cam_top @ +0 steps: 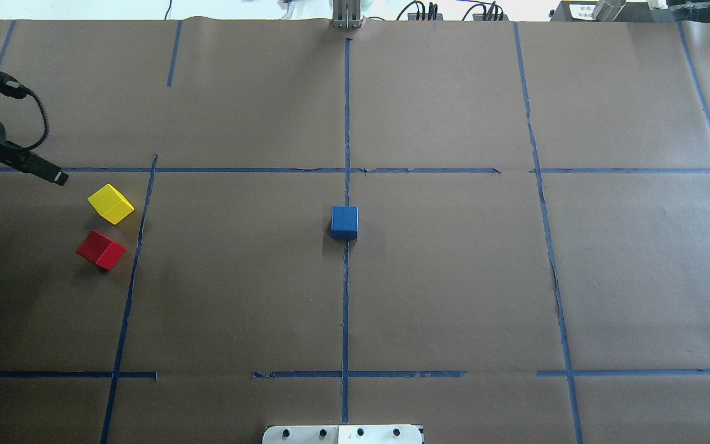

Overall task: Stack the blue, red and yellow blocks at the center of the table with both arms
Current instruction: 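Move the left gripper down over the red cube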

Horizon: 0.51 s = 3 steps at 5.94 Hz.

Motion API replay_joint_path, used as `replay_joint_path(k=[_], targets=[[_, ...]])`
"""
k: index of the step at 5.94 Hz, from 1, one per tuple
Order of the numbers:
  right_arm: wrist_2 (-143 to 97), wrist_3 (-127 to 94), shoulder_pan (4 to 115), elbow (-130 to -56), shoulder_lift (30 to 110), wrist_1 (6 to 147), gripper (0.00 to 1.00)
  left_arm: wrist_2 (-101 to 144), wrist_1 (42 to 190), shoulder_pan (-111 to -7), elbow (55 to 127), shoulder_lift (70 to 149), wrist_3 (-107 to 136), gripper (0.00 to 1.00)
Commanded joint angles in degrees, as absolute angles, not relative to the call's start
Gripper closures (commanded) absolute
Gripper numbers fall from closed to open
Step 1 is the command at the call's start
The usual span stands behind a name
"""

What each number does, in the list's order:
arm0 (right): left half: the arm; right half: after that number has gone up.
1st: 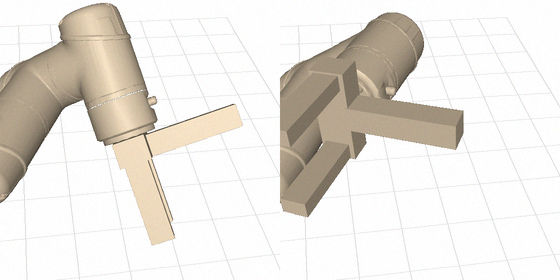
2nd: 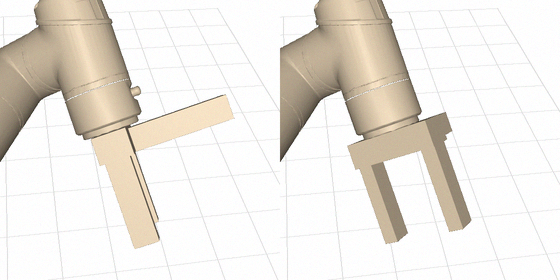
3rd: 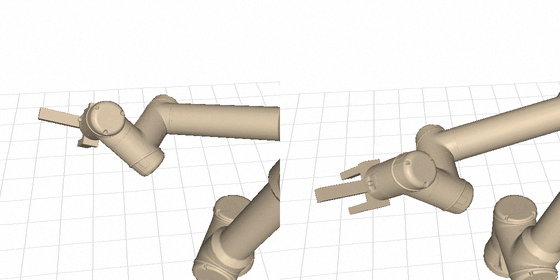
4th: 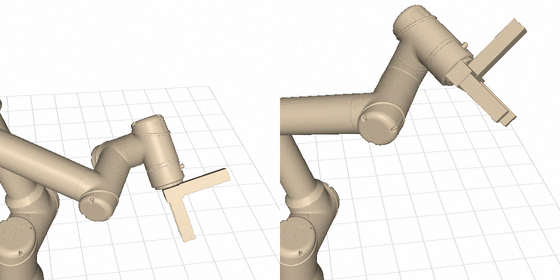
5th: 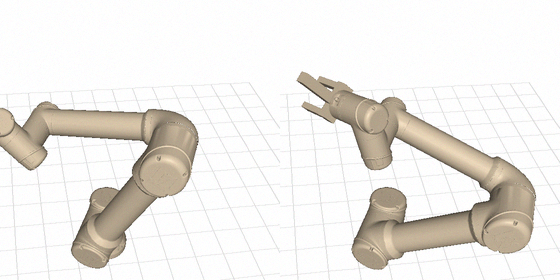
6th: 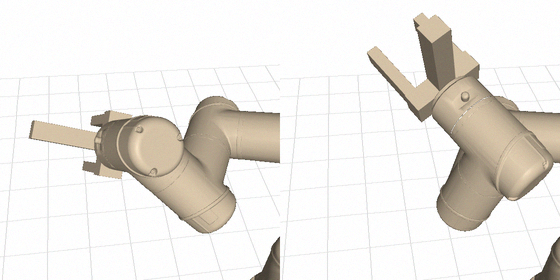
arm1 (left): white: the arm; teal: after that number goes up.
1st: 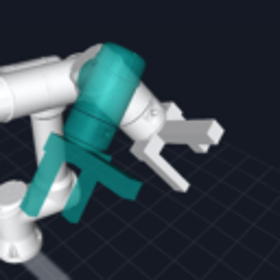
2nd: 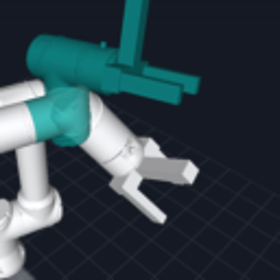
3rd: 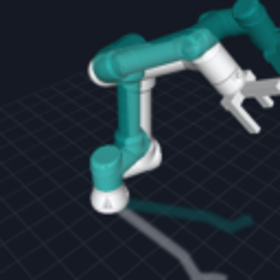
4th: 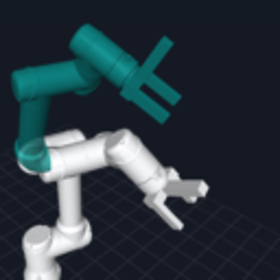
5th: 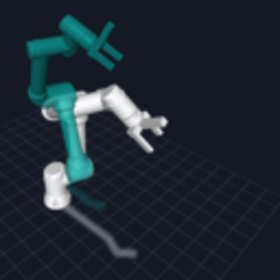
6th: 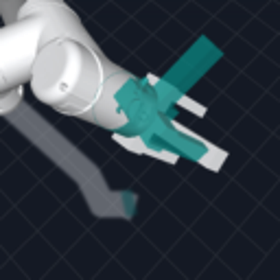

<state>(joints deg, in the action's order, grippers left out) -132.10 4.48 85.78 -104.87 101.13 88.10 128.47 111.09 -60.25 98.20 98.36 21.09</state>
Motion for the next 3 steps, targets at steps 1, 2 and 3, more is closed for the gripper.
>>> replay_joint_path(k=[1,2,3], targets=[[-132.10,4.39,85.78,-104.77,101.16,87.72,0.00,126.83,111.27,-57.66,97.91,100.11,22.58,0.00],[-132.10,4.39,85.78,-104.77,101.16,87.71,0.00,126.13,112.66,-54.70,97.30,100.28,23.02,0.00],[-132.10,4.39,85.78,-104.77,101.16,87.71,0.00,123.86,118.85,-54.15,93.99,100.28,23.20,0.00]])
